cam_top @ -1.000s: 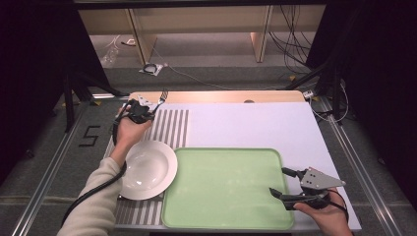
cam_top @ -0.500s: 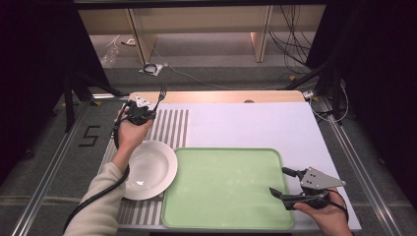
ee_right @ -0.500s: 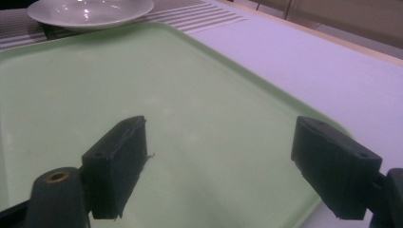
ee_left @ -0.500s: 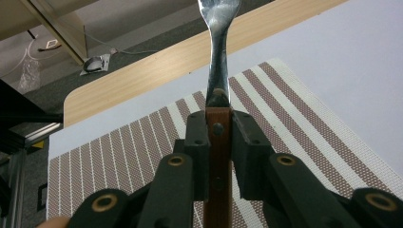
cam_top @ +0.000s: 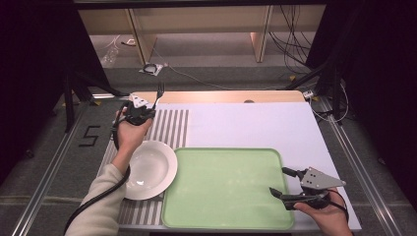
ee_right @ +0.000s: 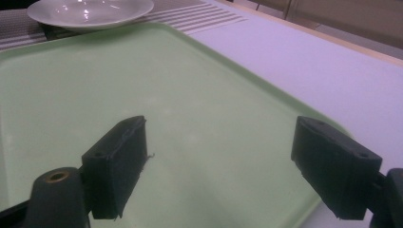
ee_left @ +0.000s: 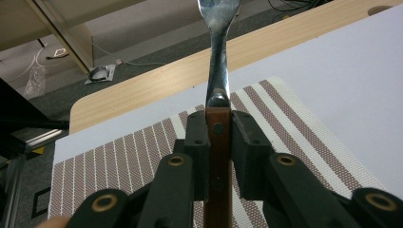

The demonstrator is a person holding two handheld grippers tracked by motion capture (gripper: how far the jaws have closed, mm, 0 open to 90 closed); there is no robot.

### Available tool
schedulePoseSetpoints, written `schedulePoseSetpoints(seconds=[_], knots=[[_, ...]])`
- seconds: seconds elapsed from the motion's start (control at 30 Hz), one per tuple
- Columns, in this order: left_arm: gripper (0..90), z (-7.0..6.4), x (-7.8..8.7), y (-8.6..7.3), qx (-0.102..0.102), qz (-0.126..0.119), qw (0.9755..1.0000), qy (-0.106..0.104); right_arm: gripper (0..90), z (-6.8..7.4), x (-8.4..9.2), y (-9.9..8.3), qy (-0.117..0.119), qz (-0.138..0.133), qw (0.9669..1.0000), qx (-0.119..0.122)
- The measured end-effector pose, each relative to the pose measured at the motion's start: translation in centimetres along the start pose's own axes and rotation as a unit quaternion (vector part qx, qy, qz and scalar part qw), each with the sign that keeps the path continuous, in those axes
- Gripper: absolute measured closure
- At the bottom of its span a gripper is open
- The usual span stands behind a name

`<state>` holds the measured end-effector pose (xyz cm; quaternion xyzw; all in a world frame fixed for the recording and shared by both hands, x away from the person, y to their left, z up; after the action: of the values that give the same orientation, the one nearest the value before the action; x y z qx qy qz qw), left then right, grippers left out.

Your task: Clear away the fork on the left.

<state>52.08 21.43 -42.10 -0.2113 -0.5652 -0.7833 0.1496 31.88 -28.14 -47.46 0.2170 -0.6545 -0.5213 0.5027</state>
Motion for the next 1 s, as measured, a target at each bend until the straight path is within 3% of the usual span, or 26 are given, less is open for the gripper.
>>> schedulePoseSetpoints(seconds=[0.53, 1.0], knots=[[77.4, -0.8, 1.6, 1.1, 0.008, -0.029, 0.9996, -0.003, 20.4, 0.0, 0.1, 0.0, -0.003, 0.004, 1.0, 0.002], [77.4, -1.9, 2.9, 1.3, 0.015, -0.043, 0.9988, -0.02, 20.4, 0.0, 0.0, 0.0, -0.001, -0.001, 1.0, 0.002]])
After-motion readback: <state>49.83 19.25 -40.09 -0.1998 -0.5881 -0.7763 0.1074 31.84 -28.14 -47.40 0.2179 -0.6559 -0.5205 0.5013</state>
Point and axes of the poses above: each handheld gripper's, and its own axes: x roughly backward along the jaws, y roughly out of its top, z roughly to its left, the point moved 2 cm from there along -x, roughly forward along the jaws, and after that the axes turned 13 degrees about y, right-handed, at the moved point
